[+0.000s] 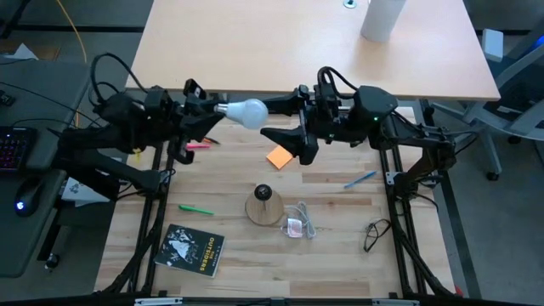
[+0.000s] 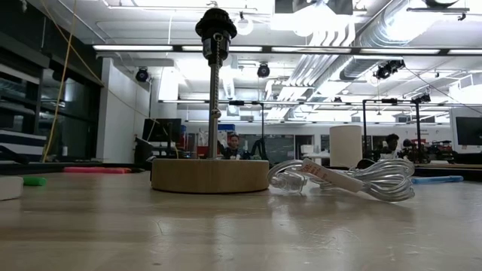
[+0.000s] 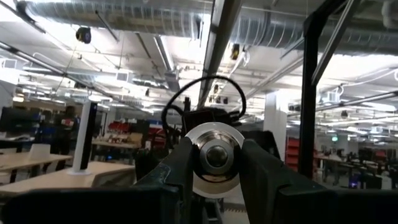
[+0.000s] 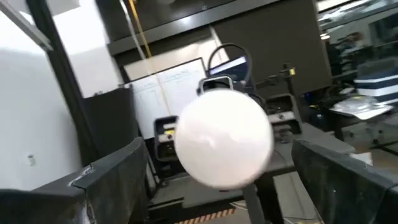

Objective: Screw lightbulb
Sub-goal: Insert the white lightbulb into the lamp

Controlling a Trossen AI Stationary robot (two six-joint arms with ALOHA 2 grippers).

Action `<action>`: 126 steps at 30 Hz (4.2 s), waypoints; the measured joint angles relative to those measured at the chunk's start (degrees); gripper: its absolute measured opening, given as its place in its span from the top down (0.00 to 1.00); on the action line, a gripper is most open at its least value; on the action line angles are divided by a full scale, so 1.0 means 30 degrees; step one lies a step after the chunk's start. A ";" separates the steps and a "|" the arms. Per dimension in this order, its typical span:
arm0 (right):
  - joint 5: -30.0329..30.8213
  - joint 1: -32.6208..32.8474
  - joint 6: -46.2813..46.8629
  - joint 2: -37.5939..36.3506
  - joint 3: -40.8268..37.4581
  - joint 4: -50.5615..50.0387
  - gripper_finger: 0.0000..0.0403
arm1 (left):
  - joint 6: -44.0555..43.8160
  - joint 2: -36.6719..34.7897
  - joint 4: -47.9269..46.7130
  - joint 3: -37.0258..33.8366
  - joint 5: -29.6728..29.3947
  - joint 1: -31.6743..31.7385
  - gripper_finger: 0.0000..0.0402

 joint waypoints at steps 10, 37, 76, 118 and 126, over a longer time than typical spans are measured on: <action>-0.0105 0.0000 0.0674 0.0118 0.0000 0.0278 0.04 | -0.0162 0.1280 0.1765 0.0000 0.0350 0.0000 0.79; -0.0164 0.0007 0.1322 0.0117 0.0000 -0.0966 0.27 | -0.0841 0.1548 0.1144 -0.0007 0.0342 -0.0007 0.79; -0.1045 0.1615 0.2961 0.0858 0.0000 -1.4542 0.35 | -0.2857 -0.0448 -1.9156 -0.2128 -0.2502 -0.1194 0.70; -0.0954 0.1523 0.1602 0.1844 0.0000 -1.9321 0.35 | -1.1817 1.0661 -0.6475 -1.2650 -0.2971 -0.4575 1.00; -0.1107 0.1523 0.1634 0.1844 0.0000 -2.0974 0.35 | -1.0621 1.2407 -0.5279 -1.0690 -0.3202 -0.3693 1.00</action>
